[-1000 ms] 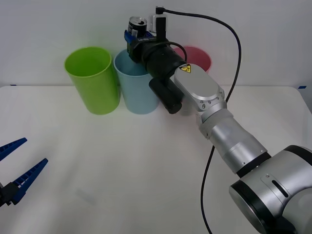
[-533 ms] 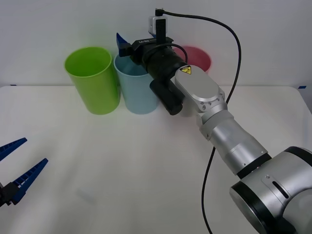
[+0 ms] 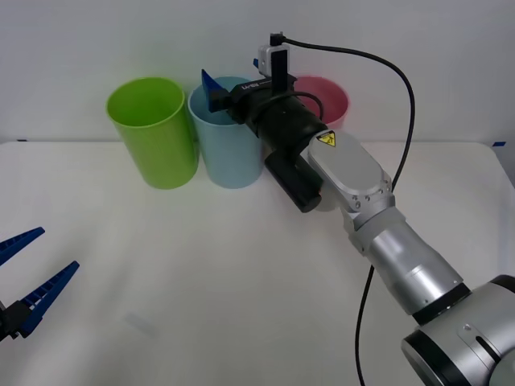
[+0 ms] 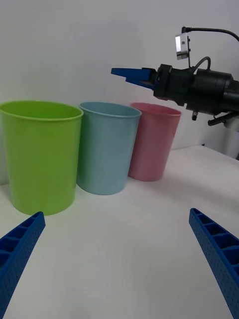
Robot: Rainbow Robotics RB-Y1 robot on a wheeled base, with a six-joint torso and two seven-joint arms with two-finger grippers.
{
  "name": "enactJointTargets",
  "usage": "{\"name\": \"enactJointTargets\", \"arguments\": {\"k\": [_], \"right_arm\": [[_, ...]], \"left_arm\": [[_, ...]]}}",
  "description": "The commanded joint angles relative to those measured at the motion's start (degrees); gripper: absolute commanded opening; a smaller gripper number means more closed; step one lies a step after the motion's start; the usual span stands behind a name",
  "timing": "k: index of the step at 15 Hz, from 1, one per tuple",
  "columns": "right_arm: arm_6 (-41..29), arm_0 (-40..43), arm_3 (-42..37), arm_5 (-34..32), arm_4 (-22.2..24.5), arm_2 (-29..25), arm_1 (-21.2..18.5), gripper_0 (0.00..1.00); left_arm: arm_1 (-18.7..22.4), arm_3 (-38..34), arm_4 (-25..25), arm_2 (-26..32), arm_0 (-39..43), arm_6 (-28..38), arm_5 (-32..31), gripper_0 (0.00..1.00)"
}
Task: Grasp the object on the table and drop it into the matching bin: aluminum can to the light blue bin, PET bottle to the pink bin.
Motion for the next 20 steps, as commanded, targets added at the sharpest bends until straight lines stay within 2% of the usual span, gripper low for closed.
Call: {"name": "enactJointTargets", "arguments": {"k": [1, 10, 14, 16, 20], "right_arm": [[-0.26, 4.89, -7.12, -0.83, -0.28, 2.36, -3.32, 1.0], [-0.44, 21.42, -28.13, -8.91, -0.72, 3.5, -14.13, 1.0], [0.18, 29.59, -37.36, -10.5, -3.01, 3.24, -20.37, 1.0], [0.88, 34.95, -41.75, -13.13, -3.53, 1.21, -23.18, 1.0], [2.47, 43.22, -44.74, -25.09, -3.53, -7.22, -24.06, 1.0]], "left_arm": [[0.0, 0.0, 0.0, 0.0, 0.0, 0.0, 0.0, 1.0], [0.0, 0.0, 0.0, 0.0, 0.0, 0.0, 0.0, 1.0], [0.0, 0.0, 0.0, 0.0, 0.0, 0.0, 0.0, 1.0], [0.0, 0.0, 0.0, 0.0, 0.0, 0.0, 0.0, 1.0], [0.0, 0.0, 0.0, 0.0, 0.0, 0.0, 0.0, 1.0]]}}
